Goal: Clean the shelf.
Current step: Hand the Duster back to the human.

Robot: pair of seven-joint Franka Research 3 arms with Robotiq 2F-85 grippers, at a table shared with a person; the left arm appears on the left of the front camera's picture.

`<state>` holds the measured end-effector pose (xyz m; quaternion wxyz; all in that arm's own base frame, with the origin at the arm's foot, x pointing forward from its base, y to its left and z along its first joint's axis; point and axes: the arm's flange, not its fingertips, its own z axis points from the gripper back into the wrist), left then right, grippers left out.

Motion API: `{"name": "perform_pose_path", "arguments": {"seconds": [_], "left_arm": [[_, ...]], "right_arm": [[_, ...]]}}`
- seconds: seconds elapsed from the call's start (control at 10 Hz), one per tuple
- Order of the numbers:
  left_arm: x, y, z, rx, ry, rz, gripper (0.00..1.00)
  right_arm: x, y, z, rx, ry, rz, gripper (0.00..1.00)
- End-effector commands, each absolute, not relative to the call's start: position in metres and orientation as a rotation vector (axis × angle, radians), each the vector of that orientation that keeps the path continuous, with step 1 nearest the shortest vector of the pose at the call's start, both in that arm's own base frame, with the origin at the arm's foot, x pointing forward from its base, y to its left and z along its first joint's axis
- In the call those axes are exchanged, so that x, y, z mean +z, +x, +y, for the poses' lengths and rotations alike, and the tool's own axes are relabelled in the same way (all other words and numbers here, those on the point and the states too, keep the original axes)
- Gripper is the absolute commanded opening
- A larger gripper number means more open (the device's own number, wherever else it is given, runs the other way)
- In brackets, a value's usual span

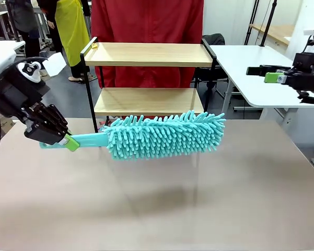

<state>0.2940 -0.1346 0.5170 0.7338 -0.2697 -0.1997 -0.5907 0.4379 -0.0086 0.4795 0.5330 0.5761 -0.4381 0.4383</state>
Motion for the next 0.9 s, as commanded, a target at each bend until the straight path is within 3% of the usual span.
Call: {"name": "perform_pose_path", "arguments": {"seconds": [0.0,0.8], "left_arm": [[0.520,0.292,-0.131,-1.302,-0.600,-0.443,0.13],[0.520,0.292,-0.131,-1.302,-0.600,-0.443,0.13]], "right_arm": [[0.487,0.402,0.023,1.062,1.294,-1.036,1.00],[0.429,0.385,0.089,1.020,1.272,-0.855,1.00]]}}
